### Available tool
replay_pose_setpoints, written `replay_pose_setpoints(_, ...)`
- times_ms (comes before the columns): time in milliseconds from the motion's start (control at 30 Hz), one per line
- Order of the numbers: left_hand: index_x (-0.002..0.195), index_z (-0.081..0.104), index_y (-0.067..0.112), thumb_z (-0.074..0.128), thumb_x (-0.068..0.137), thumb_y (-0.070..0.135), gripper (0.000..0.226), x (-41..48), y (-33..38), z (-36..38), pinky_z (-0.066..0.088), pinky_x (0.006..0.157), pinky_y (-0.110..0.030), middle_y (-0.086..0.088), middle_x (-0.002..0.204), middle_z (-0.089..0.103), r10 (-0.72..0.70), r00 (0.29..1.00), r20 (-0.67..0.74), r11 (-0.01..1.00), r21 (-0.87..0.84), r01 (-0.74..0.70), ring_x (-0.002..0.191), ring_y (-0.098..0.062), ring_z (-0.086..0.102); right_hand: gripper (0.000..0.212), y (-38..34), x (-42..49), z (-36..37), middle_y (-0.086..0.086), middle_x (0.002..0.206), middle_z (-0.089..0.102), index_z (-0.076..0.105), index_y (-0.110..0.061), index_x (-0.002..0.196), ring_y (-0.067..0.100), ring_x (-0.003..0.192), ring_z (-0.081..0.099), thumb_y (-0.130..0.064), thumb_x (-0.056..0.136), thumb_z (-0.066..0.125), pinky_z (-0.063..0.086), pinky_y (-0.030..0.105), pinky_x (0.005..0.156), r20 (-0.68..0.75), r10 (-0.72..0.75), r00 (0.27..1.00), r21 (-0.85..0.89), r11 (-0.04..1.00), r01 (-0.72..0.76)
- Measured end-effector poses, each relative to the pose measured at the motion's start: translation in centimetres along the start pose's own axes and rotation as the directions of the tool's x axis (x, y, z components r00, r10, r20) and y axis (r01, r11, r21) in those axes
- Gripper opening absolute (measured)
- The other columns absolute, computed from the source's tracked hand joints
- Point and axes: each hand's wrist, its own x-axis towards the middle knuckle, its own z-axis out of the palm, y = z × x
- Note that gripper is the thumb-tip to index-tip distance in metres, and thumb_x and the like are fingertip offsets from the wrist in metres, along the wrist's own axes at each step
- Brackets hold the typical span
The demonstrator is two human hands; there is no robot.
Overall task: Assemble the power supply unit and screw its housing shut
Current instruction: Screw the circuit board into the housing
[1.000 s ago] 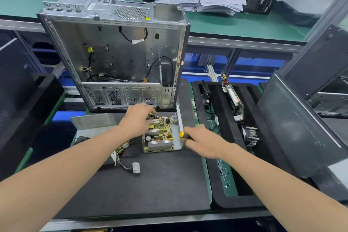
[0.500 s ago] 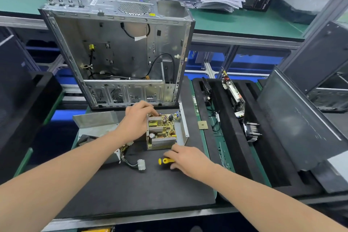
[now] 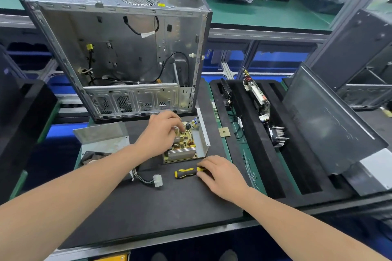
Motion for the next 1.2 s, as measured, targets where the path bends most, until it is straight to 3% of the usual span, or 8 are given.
replay_pose_setpoints(267,0.099,0.077,0.014,0.051,0.083,-0.016,0.043,2.9,5.1,2.6,0.046,0.095,-0.047,-0.003,0.108,0.067,0.138,0.990,0.003,0.990,0.001,-0.138,0.102,-0.023,0.060,0.019,6.9,-1.9,-3.5,-0.011,0.108,0.069,0.073,-0.023,0.113,0.011,0.103,0.063,-0.030,0.102,0.059,0.051,0.030,0.090,-0.150,0.283,0.947,0.125,0.956,-0.266)
replay_pose_setpoints(467,0.106,0.074,0.016,0.051,0.089,-0.008,0.037,4.9,11.2,7.6,0.044,0.092,-0.030,0.001,0.112,0.063,0.273,0.953,0.132,0.962,-0.043,-0.269,0.106,-0.018,0.057,0.015,14.3,-4.1,-7.8,-0.008,0.092,0.073,0.076,-0.024,0.098,0.008,0.083,0.065,-0.013,0.093,0.067,0.053,0.028,0.087,-0.228,0.561,0.796,0.317,0.816,-0.484)
replay_pose_setpoints(633,0.116,0.071,0.023,0.052,0.098,0.005,0.032,5.0,13.0,13.6,0.045,0.099,-0.034,0.005,0.118,0.059,0.225,0.916,0.333,0.972,-0.009,-0.235,0.113,-0.014,0.054,0.020,17.7,-6.4,-8.5,-0.019,0.086,0.068,0.074,-0.029,0.097,-0.006,0.077,0.064,-0.011,0.091,0.070,0.045,0.004,0.073,-0.118,0.596,0.794,0.356,0.772,-0.526)
replay_pose_setpoints(800,0.122,0.068,0.022,0.059,0.098,0.014,0.027,3.6,11.0,17.3,0.036,0.114,-0.042,0.000,0.137,0.055,0.229,0.915,0.331,0.943,0.159,-0.293,0.131,-0.022,0.049,0.017,18.7,-6.9,-8.0,-0.017,0.089,0.068,0.076,-0.027,0.103,-0.002,0.080,0.065,-0.014,0.093,0.071,0.054,0.020,0.079,0.047,0.511,0.858,0.308,0.810,-0.499)
replay_pose_setpoints(967,0.142,0.050,0.028,0.053,0.104,0.027,0.039,2.3,7.7,17.7,0.024,0.124,-0.041,0.001,0.163,0.031,0.236,0.919,0.316,0.902,0.281,-0.328,0.149,-0.023,0.034,0.023,18.4,-5.6,-6.0,-0.003,0.111,0.072,0.077,-0.019,0.115,0.015,0.099,0.071,-0.008,0.100,0.063,0.056,0.026,0.090,0.251,0.395,0.884,0.167,0.882,-0.441)
replay_pose_setpoints(1100,0.147,0.046,0.025,0.046,0.107,0.028,0.041,1.8,7.0,18.0,0.026,0.124,-0.043,0.000,0.164,0.029,0.237,0.919,0.317,0.901,0.282,-0.329,0.152,-0.022,0.029,0.023,17.1,-4.1,-3.1,0.011,0.116,0.069,0.073,-0.010,0.113,0.029,0.092,0.071,0.000,0.098,0.059,0.061,0.038,0.086,0.454,0.385,0.804,-0.105,0.919,-0.381)
replay_pose_setpoints(1167,0.148,0.046,0.022,0.044,0.108,0.026,0.040,1.6,7.0,18.2,0.027,0.124,-0.044,-0.002,0.163,0.031,0.225,0.921,0.319,0.906,0.278,-0.318,0.151,-0.024,0.031,0.013,16.4,-3.6,-2.1,0.013,0.100,0.058,0.060,-0.004,0.093,0.026,0.074,0.060,0.009,0.093,0.060,0.055,0.036,0.073,0.516,0.433,0.739,-0.240,0.901,-0.360)
replay_pose_setpoints(1200,0.148,0.047,0.021,0.044,0.108,0.025,0.040,1.6,6.9,18.2,0.028,0.123,-0.045,-0.003,0.162,0.032,0.222,0.921,0.320,0.911,0.269,-0.313,0.150,-0.026,0.032,0.020,16.1,-3.4,-1.7,0.010,0.089,0.049,0.052,-0.005,0.085,0.023,0.068,0.053,0.014,0.090,0.059,0.049,0.035,0.070,0.529,0.448,0.721,-0.264,0.894,-0.362)
